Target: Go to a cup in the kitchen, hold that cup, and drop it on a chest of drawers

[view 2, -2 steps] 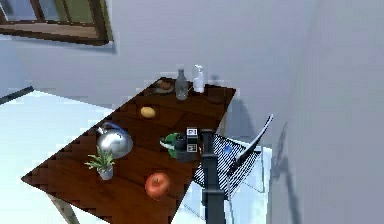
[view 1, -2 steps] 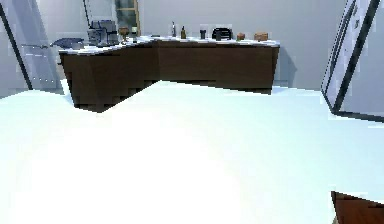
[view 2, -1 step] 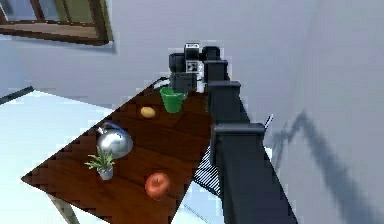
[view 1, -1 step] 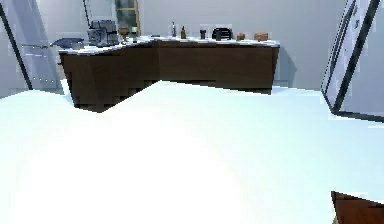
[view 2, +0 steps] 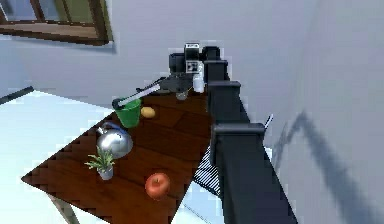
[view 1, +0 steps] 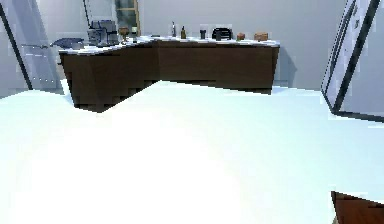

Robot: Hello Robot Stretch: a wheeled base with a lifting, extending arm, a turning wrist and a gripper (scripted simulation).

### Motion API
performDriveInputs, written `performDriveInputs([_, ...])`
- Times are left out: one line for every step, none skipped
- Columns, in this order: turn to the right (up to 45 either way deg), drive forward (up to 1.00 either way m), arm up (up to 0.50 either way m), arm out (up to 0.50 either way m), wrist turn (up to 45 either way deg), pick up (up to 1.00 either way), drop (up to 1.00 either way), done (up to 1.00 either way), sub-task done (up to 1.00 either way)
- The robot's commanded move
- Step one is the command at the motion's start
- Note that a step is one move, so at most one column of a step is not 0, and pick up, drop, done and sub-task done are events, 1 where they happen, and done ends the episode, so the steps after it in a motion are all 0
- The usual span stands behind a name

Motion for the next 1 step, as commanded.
performDriveInputs([0.0, 0.0, 0.0, 0.0, -45.0, 0.0, 0.0, 0.0, 0.0])
